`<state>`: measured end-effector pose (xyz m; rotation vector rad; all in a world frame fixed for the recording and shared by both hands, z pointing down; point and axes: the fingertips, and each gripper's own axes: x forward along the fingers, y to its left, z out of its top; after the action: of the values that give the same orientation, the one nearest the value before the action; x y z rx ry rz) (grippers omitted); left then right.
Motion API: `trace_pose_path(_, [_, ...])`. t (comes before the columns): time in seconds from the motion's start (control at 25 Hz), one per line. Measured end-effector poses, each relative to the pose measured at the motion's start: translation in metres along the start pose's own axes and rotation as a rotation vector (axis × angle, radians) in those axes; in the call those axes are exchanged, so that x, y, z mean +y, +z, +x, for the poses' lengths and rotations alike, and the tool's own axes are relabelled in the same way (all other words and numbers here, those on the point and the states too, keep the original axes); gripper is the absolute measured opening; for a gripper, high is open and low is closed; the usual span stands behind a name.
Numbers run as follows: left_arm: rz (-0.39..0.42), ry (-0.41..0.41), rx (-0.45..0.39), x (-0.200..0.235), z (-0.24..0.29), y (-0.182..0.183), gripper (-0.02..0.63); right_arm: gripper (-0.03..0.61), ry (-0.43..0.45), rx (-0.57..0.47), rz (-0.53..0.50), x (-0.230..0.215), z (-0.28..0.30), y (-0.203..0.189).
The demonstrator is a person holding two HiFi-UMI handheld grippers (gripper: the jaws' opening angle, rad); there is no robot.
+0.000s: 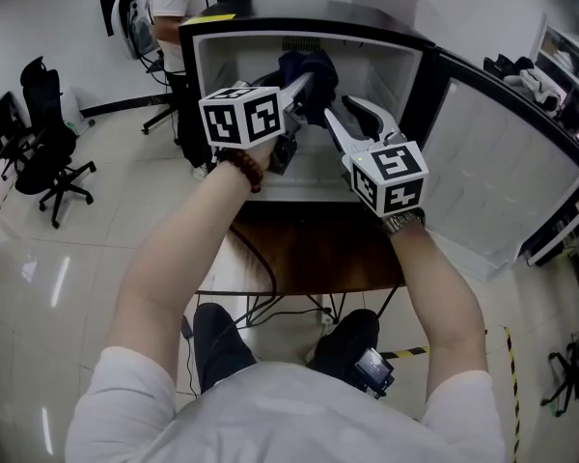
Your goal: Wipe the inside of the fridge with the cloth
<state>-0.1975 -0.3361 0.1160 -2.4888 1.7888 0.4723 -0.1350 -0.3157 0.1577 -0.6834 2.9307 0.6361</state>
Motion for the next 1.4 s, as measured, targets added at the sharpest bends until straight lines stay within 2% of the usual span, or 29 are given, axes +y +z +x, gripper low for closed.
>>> trace_pose_path(0.24, [0.024,0.053,0.013,0.005,0.029,-0.004,0.076,0.100,-0.031,0.015,0.005,0.008,-0.036,-0.013])
trace_pose_path(0.64, [-0.009,0.120,0.049,0.012,0.093,-0.009,0.075,0.063,-0.015,0.072,-0.006,0.028,-0.077,-0.050])
trace_pose_path(0.84, [0.012,0.162,0.072,0.019,0.122,-0.016,0.074,0.057,-0.006,0.090,-0.022,0.036,-0.091,-0.065])
trace_pose_path(0.96, [0.020,0.184,0.082,0.023,0.138,-0.021,0.074,0.026,-0.005,0.110,-0.026,0.041,-0.099,-0.079])
trace_pose_path(1.08, [0.024,0.198,0.088,0.027,0.151,-0.026,0.074,0.005,-0.003,0.134,-0.004,0.045,-0.104,-0.097])
trace_pose_path(1.4, [0.037,0.237,0.106,0.038,0.178,-0.038,0.074,0.005,-0.015,0.167,0.071,0.042,-0.109,-0.128])
